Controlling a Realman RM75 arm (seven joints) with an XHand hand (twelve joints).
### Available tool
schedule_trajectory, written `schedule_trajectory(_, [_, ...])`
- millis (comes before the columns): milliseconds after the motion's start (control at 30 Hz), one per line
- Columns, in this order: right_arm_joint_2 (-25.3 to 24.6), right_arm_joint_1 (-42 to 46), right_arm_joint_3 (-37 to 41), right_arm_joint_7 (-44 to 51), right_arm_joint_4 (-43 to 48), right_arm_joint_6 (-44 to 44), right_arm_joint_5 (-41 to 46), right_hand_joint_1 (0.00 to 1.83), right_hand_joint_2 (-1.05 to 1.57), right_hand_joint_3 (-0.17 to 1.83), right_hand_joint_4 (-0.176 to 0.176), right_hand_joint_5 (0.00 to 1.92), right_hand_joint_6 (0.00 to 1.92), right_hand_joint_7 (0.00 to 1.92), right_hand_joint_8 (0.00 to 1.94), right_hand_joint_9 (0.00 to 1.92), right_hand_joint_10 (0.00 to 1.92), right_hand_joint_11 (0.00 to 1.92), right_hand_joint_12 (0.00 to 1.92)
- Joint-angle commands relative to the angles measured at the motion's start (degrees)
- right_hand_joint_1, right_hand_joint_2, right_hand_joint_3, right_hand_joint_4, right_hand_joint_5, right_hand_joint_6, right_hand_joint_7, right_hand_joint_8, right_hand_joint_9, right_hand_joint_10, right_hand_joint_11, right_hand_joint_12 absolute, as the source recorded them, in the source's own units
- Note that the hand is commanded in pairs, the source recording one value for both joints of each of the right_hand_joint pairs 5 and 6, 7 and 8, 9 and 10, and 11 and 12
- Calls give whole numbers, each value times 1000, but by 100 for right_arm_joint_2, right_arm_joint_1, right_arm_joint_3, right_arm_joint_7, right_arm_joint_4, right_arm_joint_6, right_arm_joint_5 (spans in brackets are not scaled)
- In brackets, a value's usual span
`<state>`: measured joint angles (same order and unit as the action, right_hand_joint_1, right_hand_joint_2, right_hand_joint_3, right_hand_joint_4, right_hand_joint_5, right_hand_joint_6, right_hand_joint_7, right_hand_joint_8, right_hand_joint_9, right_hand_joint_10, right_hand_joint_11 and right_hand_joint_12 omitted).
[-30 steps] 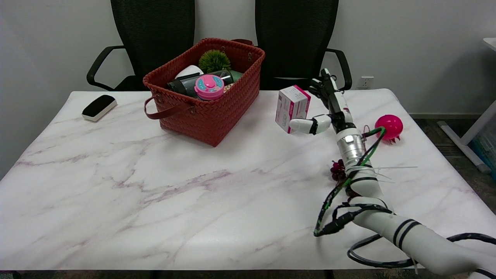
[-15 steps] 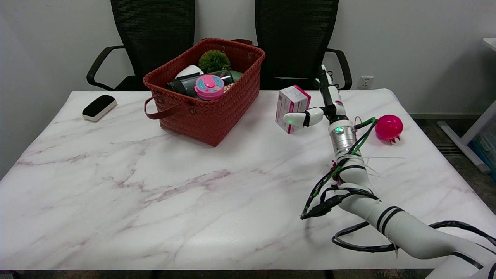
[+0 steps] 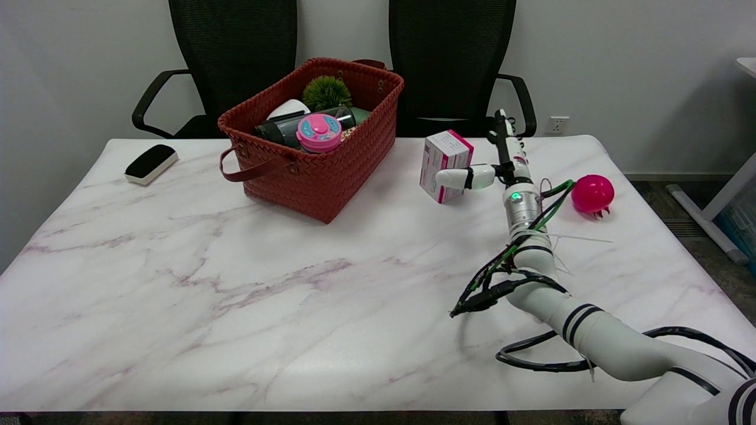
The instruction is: Pick up the white paper box.
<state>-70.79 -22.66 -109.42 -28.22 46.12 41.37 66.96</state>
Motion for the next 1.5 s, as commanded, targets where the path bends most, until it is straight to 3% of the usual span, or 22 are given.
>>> schedule_trajectory(33, [-364,-613,-319,1811,-551,-6,1786,982,-350,352,0,0,0,122,122,267,267,130,130])
schedule_trajectory(333, [-345,-49,-584,3086,638,630,3342,985,-353,415,0,0,0,257,257,316,316,78,78])
schedule_trajectory(800, [-353,347,-878,4061,1890,1026,3701,984,-288,477,0,0,0,289,289,334,334,51,51])
schedule_trajectory(1500, [-661,-329,-1387,4264,1228,674,3818,987,-266,484,0,0,0,288,288,332,332,47,47])
